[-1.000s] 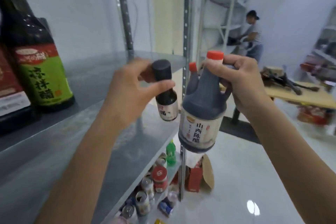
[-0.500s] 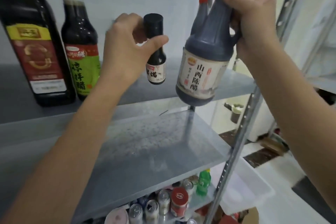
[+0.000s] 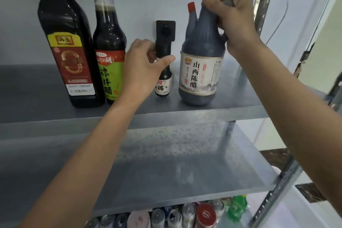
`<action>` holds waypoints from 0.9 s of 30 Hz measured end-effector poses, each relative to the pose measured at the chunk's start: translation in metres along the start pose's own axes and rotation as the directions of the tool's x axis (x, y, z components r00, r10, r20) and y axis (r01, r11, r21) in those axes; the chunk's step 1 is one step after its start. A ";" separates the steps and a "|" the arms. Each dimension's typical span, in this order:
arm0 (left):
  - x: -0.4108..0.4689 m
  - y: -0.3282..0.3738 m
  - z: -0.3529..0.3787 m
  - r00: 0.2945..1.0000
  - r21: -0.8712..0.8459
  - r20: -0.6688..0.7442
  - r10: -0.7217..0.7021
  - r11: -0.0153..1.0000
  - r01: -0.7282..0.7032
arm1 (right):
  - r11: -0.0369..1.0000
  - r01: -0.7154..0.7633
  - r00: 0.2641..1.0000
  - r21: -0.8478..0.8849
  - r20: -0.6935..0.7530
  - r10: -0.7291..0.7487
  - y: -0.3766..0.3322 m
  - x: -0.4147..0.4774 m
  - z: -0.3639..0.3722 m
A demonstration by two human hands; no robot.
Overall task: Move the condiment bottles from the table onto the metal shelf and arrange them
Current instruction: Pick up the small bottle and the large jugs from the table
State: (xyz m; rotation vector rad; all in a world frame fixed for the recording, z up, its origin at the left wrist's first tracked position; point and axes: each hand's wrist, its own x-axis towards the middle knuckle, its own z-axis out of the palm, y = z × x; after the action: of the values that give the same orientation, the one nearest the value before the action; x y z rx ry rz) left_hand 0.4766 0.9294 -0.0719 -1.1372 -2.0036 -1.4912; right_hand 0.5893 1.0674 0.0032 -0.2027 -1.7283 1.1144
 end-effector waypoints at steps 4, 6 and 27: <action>0.004 -0.004 0.010 1.000 0.053 0.006 -0.020 0.998 0.019 | 0.998 0.052 0.999 -0.023 0.016 -0.052 0.010 0.011 0.003; 0.006 -0.005 0.014 1.000 0.085 0.010 -0.028 0.996 0.027 | 0.996 0.067 0.997 -0.058 0.030 -0.065 0.016 0.016 0.002; -0.075 -0.017 0.002 0.974 0.355 0.035 0.223 0.909 -0.221 | 0.785 -0.089 0.991 -0.612 -0.135 0.007 0.056 -0.087 -0.040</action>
State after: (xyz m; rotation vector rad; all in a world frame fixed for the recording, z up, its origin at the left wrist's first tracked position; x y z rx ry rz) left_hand 0.5077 0.9014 -0.1367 -1.1531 -1.9598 -0.9671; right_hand 0.6424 1.0698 -0.0939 -0.7148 -1.9308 0.5104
